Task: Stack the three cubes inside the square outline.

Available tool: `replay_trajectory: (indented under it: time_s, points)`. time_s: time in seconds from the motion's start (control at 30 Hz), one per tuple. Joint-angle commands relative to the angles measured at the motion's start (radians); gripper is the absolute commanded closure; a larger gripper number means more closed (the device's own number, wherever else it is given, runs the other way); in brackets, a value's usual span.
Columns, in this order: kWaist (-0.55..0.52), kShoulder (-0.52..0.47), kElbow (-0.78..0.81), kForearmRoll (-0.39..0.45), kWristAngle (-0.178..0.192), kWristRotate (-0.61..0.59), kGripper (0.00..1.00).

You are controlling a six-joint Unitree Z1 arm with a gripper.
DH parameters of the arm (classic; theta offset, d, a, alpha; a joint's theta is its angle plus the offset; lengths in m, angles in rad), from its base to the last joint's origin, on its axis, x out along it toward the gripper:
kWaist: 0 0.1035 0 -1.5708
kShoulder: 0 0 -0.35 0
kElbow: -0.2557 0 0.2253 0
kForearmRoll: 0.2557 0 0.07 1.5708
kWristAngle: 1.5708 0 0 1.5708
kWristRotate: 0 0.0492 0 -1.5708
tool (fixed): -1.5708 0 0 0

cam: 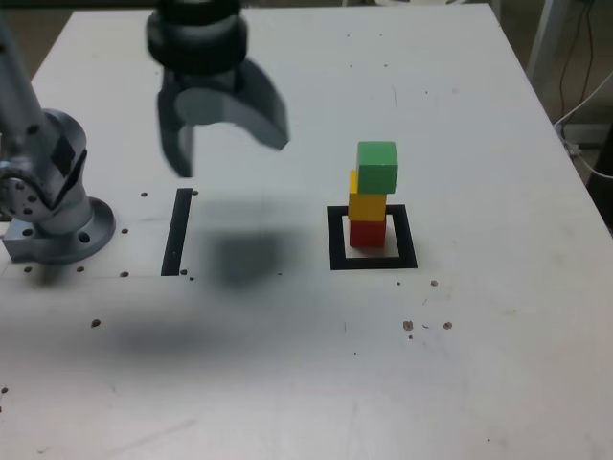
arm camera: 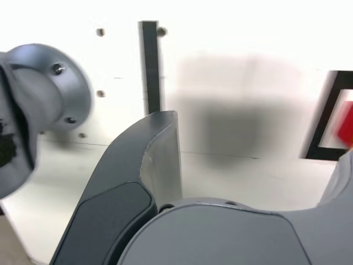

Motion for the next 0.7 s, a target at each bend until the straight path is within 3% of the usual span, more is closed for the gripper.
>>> replay_trajectory:
  time_s: [0.0, 0.67]
  points:
    - [0.002, -0.032, 0.067, -0.025, -0.010, -0.001, 0.01]
    - [0.002, -0.055, 0.344, -0.268, -0.055, -0.001, 0.01]
